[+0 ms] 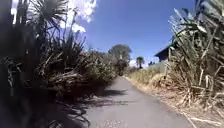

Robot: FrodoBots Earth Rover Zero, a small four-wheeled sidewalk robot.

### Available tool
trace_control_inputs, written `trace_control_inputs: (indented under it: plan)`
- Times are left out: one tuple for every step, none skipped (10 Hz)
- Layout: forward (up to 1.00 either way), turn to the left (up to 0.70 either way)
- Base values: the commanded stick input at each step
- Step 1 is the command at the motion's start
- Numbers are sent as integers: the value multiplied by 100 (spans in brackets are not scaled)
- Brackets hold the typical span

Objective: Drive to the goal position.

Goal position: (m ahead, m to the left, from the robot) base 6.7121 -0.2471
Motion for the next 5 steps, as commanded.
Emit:
trace_control_inputs:
  plan:
    - [85,-34]
    - [85,0]
    - [85,0]
    - [85,0]
    - [85,0]
